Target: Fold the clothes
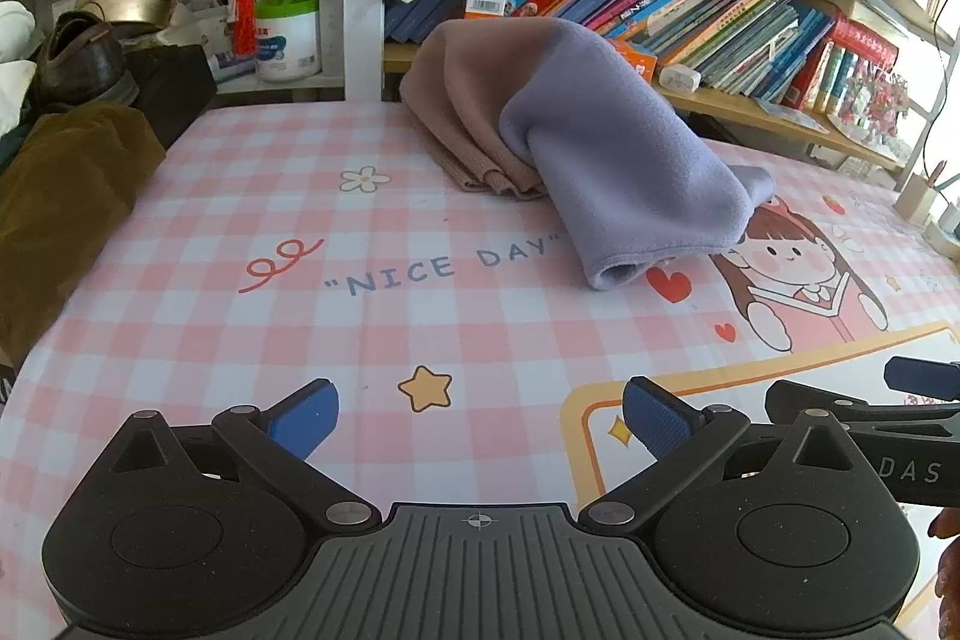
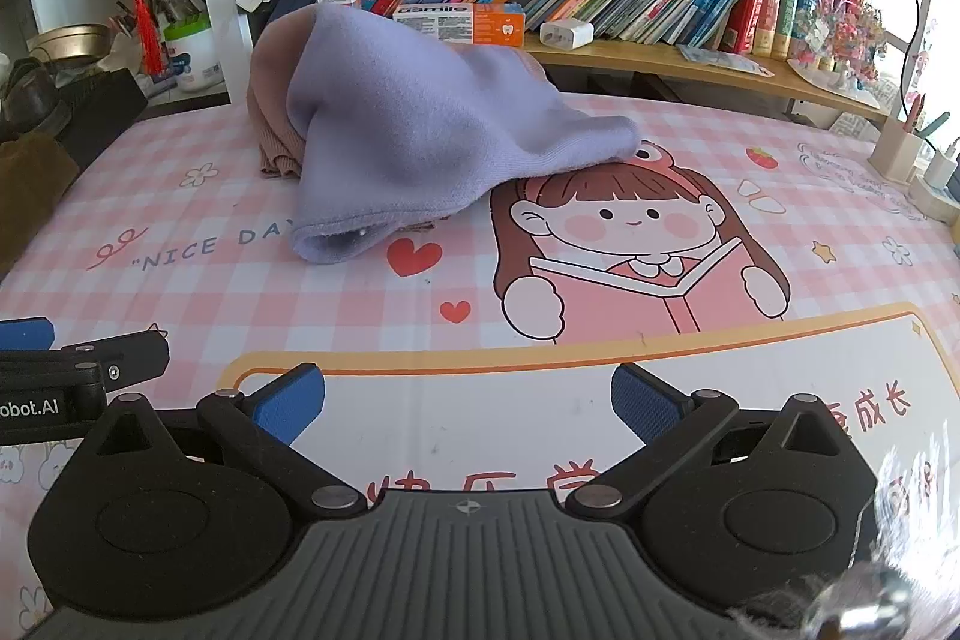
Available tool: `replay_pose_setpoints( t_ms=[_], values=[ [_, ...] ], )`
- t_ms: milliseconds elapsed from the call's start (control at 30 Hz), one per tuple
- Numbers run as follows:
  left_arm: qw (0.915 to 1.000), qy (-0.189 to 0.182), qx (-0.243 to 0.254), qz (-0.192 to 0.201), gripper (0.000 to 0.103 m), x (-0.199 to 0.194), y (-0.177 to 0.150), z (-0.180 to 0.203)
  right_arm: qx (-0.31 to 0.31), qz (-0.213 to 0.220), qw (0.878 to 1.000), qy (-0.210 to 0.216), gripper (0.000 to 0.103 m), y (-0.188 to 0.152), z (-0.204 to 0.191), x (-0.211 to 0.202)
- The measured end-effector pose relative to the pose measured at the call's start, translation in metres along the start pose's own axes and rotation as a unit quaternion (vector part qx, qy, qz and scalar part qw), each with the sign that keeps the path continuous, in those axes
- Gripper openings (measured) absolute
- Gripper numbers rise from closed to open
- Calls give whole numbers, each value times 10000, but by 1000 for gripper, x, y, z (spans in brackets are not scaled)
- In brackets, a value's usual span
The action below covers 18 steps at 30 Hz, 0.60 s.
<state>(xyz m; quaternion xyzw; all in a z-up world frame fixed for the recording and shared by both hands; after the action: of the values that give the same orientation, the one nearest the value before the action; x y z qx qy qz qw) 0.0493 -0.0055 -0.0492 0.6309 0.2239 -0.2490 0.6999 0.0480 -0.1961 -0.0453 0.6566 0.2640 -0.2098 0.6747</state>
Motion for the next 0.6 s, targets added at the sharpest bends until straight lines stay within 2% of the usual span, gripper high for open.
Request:
replay_pose_setpoints(
  t_ms=[600],
  values=[
    [10000,21,-5,-8,102,1,-1,-1,7,-18,10000,-10,103,-1,0,2]
  ],
)
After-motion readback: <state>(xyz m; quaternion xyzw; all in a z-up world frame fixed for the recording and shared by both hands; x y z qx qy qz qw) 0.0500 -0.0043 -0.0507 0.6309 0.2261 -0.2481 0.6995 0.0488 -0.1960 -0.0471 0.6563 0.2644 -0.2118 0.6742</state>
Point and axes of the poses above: each gripper's, at about its wrist camera, not at the fingertips, and x roughly the way its jaws point, z to its right, y to its top, the point moved 7 cm from there along x, roughly the way its jaws point, and after that the axes turned 6 degrees about z, right-handed, at the moved point
